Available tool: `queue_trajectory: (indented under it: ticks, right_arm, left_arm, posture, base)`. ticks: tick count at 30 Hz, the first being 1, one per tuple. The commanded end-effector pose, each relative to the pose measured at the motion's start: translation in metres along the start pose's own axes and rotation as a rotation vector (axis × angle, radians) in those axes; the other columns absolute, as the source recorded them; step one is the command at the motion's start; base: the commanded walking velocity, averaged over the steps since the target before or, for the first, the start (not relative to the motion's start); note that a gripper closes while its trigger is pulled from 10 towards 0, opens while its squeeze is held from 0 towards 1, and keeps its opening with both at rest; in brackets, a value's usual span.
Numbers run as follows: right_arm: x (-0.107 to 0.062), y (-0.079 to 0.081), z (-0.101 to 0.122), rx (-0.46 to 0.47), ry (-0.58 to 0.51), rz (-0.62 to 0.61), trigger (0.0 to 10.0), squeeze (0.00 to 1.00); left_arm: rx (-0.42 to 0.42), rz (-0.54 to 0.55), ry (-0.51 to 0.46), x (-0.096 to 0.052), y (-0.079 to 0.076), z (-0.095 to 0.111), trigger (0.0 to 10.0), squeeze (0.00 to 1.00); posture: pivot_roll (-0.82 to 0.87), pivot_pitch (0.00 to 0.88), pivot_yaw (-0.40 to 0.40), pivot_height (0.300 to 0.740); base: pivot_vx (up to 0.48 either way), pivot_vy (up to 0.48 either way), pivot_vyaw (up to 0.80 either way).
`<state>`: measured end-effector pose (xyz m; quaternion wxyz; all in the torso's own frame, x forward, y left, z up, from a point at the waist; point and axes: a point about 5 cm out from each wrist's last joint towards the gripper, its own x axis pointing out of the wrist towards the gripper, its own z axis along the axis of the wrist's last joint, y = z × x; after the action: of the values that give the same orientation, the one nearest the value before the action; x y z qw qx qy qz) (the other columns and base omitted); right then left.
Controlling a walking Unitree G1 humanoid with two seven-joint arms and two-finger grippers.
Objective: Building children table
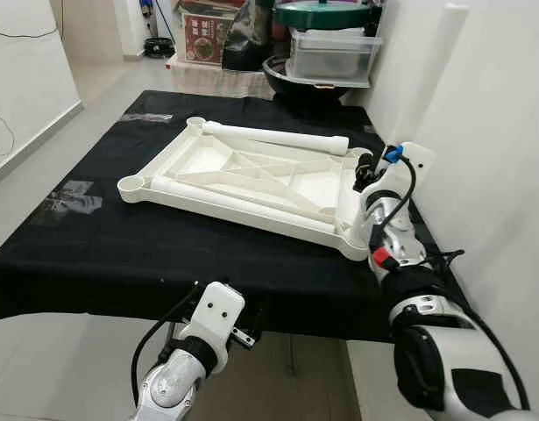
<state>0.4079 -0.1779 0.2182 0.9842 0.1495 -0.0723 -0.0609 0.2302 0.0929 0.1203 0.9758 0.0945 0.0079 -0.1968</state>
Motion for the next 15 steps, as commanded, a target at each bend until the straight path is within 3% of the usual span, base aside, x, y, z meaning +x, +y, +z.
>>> queue_trajectory:
  ticks: [1, 3, 4, 6, 7, 9, 12, 13, 15]
  right_arm:
    - [0.002, 0.016, 0.008, 0.001, -0.031, 0.085, 10.0, 0.00]
    - [0.003, 0.014, 0.008, 0.020, -0.001, 0.231, 10.0, 0.00]
    - [0.003, 0.014, 0.008, 0.020, -0.001, 0.231, 10.0, 0.00]
    - [-0.002, 0.017, 0.001, 0.056, 0.077, 0.454, 10.0, 0.00]
    - [-0.002, 0.017, 0.001, 0.056, 0.077, 0.454, 10.0, 0.00]
    - [-0.015, 0.022, -0.008, 0.097, 0.166, 0.737, 10.0, 0.00]
    - [-0.036, 0.027, -0.014, 0.084, 0.232, 1.055, 10.0, 0.00]
    - [-0.036, 0.027, -0.014, 0.084, 0.232, 1.055, 10.0, 0.00]
    - [-0.046, 0.028, -0.017, 0.063, 0.263, 1.183, 10.0, 0.00]
  left_arm:
    - [-0.008, -0.008, 0.028, 0.000, -0.002, -0.005, 10.0, 0.00]
    - [-0.009, -0.008, 0.027, 0.000, -0.002, -0.005, 10.0, 0.00]
    - [-0.009, -0.008, 0.027, 0.000, -0.002, -0.005, 10.0, 0.00]
    - [-0.010, -0.008, 0.026, 0.000, -0.002, -0.005, 10.0, 0.00]
    - [-0.010, -0.008, 0.026, 0.000, -0.002, -0.005, 10.0, 0.00]
    - [-0.010, -0.005, 0.025, 0.000, -0.002, -0.005, 10.0, 0.00]
    - [-0.010, -0.004, 0.024, 0.000, -0.003, -0.004, 10.0, 0.00]
    - [-0.010, -0.004, 0.024, 0.000, -0.003, -0.004, 10.0, 0.00]
    - [-0.010, -0.005, 0.024, -0.001, -0.003, -0.004, 10.0, 0.00]
  posture:
    - [0.11, 0.034, -0.119, 0.740]
    - [0.11, 0.033, -0.121, 0.740]
    - [0.11, 0.033, -0.121, 0.740]
    - [0.11, 0.033, -0.124, 0.740]
    - [0.11, 0.033, -0.124, 0.740]
    - [0.12, 0.034, -0.127, 0.740]
    - [0.12, 0.027, -0.126, 0.740]
    - [0.12, 0.027, -0.126, 0.740]
    - [0.12, 0.026, -0.126, 0.740]
  base:
    - [0.000, 0.000, 0.00]
    - [0.000, 0.000, 0.00]
    - [0.000, 0.000, 0.00]
    - [0.000, 0.000, 0.00]
    - [0.000, 0.000, 0.00]
    - [0.000, 0.000, 0.00]
    - [0.000, 0.000, 0.00]
    - [0.000, 0.000, 0.00]
    - [0.000, 0.000, 0.00]
